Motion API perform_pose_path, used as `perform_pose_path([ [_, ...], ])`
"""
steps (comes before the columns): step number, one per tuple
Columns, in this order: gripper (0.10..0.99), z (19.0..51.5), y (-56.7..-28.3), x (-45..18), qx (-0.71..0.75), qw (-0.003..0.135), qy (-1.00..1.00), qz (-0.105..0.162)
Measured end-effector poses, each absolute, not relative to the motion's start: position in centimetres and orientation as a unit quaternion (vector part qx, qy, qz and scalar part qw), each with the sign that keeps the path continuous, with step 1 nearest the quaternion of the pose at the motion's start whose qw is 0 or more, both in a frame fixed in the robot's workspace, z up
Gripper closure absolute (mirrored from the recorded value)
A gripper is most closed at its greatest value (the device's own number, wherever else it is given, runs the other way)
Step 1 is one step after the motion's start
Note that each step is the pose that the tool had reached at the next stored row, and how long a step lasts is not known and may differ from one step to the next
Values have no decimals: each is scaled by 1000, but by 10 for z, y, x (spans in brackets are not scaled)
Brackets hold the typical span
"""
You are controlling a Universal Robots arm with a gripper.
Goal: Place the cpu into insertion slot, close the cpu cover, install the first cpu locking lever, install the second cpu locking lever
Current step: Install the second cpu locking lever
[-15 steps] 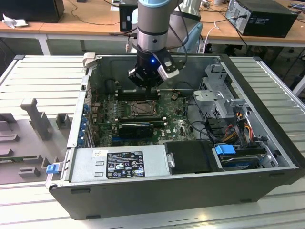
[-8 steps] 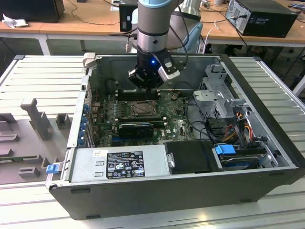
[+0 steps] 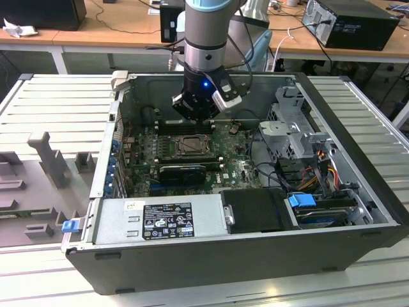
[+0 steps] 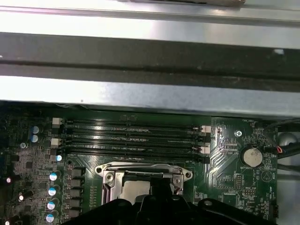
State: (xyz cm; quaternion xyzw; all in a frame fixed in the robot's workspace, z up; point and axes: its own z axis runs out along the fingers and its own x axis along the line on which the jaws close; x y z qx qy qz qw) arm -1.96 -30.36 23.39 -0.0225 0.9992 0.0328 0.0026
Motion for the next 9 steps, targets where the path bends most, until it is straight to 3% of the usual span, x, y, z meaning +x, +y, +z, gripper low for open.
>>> perform_pose_path([
  [9,980,234,-307,-20,-23,3,999,33],
])
